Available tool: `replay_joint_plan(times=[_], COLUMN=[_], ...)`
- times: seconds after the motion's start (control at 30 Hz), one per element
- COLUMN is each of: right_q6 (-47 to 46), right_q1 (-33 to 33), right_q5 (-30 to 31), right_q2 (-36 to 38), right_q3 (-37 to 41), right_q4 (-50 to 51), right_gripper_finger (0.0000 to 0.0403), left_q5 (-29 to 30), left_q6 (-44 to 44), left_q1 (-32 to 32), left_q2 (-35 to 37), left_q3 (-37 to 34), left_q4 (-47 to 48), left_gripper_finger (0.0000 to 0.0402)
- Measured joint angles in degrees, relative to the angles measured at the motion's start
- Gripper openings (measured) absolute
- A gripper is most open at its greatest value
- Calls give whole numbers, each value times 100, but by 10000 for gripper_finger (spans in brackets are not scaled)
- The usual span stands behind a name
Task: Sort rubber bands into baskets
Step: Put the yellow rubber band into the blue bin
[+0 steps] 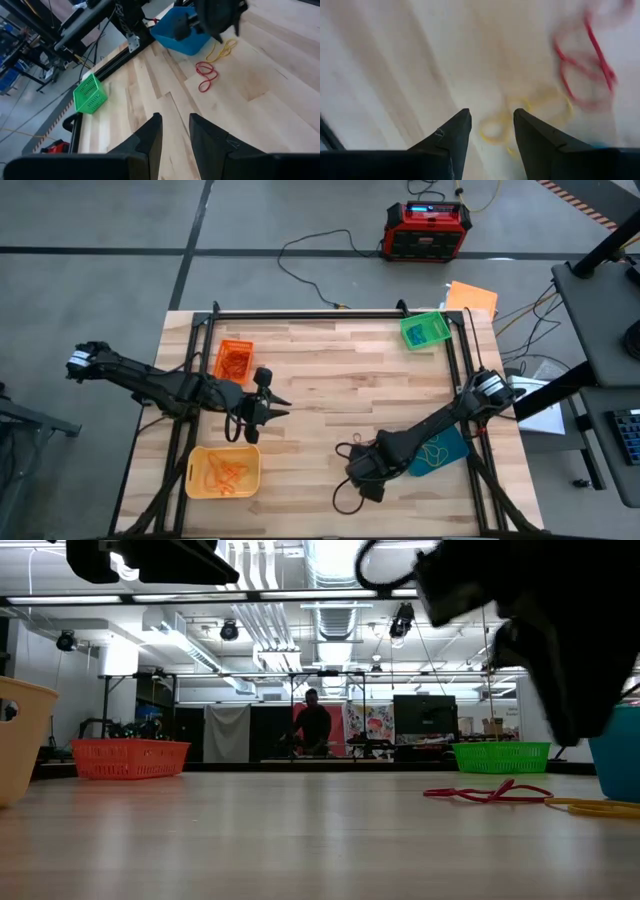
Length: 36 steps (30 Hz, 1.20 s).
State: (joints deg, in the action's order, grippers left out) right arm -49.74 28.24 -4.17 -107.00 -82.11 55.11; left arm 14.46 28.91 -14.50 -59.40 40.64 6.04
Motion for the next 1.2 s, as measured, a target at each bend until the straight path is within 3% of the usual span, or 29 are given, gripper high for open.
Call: replay_joint_plan(times=[0.13, 0.3, 0.47, 0.57, 0.7, 0.9, 1.2], right_q6=[757, 1035, 1167, 1775, 2378, 3000, 3413], right_q1=[144, 304, 421, 442, 451, 425, 410], right_q5=[439, 573, 586, 635, 1131, 1089, 1014], right_q2=[0, 0, 0, 0, 0, 0, 0], right_q3=[0, -2, -2, -2, 0, 35, 338], right_q4=[-625, -349, 1, 52, 75, 160, -2], right_gripper_finger=[137, 136, 150, 162, 183, 211, 215], left_q5=[0, 0, 0, 0, 0, 0, 0], left_q6=[37, 63, 63, 61, 61, 61, 36], left_q1=[0, 0, 0, 0, 0, 0, 0], left_q2=[0, 0, -9, -11, -11, -13, -13], left_q3=[0, 0, 0, 0, 0, 0, 2], left_q4=[-1, -2, -2, -2, -2, -2, -2], left_gripper_finger=[82, 82, 82, 82, 82, 82, 82])
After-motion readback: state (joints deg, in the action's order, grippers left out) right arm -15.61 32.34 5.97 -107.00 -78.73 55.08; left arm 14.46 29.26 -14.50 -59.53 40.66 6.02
